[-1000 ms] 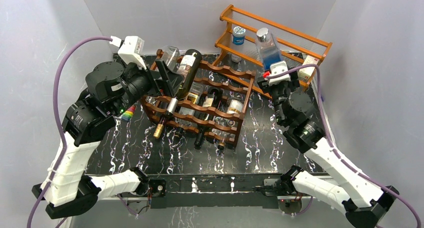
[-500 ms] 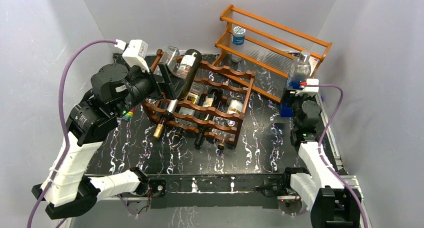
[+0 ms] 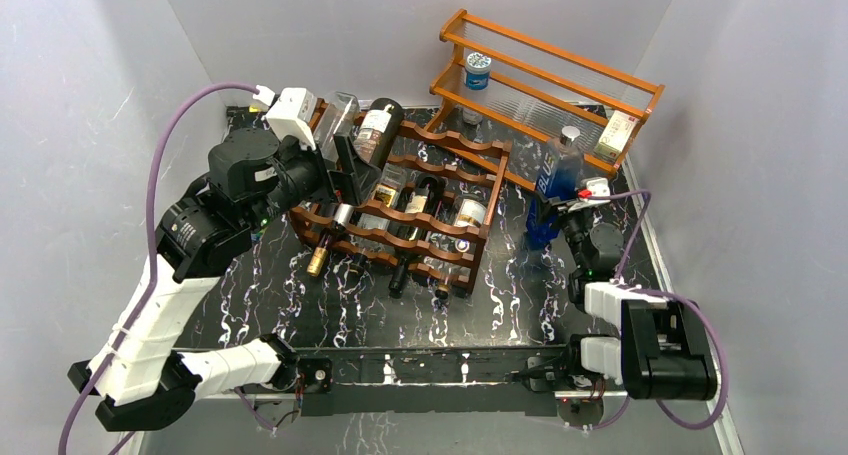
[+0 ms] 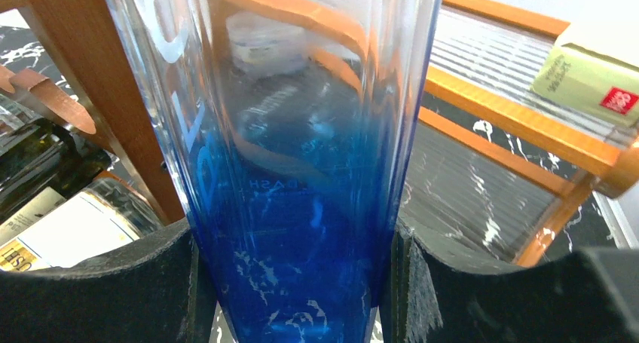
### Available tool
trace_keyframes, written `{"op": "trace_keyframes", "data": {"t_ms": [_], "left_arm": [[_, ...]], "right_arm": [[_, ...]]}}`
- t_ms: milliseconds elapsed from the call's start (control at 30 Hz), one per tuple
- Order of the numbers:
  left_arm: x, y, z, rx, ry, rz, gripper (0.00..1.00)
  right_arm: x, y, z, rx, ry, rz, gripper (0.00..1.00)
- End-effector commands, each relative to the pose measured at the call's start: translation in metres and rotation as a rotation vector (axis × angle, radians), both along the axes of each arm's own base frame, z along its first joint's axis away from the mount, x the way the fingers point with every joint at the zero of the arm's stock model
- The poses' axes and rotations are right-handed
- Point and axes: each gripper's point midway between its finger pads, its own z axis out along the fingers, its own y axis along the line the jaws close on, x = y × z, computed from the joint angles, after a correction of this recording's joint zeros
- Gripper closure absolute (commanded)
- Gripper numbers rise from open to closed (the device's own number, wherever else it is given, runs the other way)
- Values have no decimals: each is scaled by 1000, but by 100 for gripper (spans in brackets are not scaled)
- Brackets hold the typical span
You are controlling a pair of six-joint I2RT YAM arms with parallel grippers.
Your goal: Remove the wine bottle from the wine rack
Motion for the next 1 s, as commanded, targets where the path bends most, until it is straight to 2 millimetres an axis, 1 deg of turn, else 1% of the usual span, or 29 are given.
{"op": "trace_keyframes", "data": {"t_ms": [0, 133, 167, 233, 433, 500, 600, 667, 700, 733, 767, 800, 833, 900, 967], "left_arm": [[-3, 0, 4, -5, -19, -18, 2], [-3, -2, 2, -2, -13, -23, 2], [-3, -2, 2, -1, -13, -24, 2], [-2, -3, 2, -2, -11, -28, 2], [-4, -6, 0, -4, 1, -42, 2], [-4, -6, -1, -3, 3, -43, 2], [-3, -7, -1, 0, 4, -44, 2], [-2, -8, -2, 2, 5, -47, 2], [-2, -9, -2, 3, 6, -48, 2], [-2, -9, -2, 2, 7, -50, 2], [-2, -9, -3, 2, 7, -51, 2], [-2, -10, -3, 2, 8, -51, 2], [-2, -10, -4, 3, 10, -52, 2], [-3, -10, -4, 0, 13, -54, 2], [-4, -10, -4, -6, 14, -55, 2]], "right_arm": [[-14, -4, 120, -25, -513, 0, 100], [-7, 2, 113, -24, -512, 35, 100], [-7, 3, 115, -23, -531, 40, 100], [1, 5, 110, -28, -519, 56, 100], [17, 5, 111, -29, -516, 55, 100], [20, 6, 106, -19, -499, 57, 100], [19, 4, 95, -19, -469, 51, 100], [17, 0, 87, -10, -445, 24, 100], [17, -6, 83, -10, -436, 5, 100], [16, -11, 80, -9, -427, -8, 98], [14, -12, 78, -7, -419, -9, 91], [12, -11, 76, -7, -415, -5, 82], [10, -11, 76, -5, -414, -5, 69], [7, -10, 74, -5, -409, 3, 60], [4, -7, 72, -4, -404, 21, 47]]}}
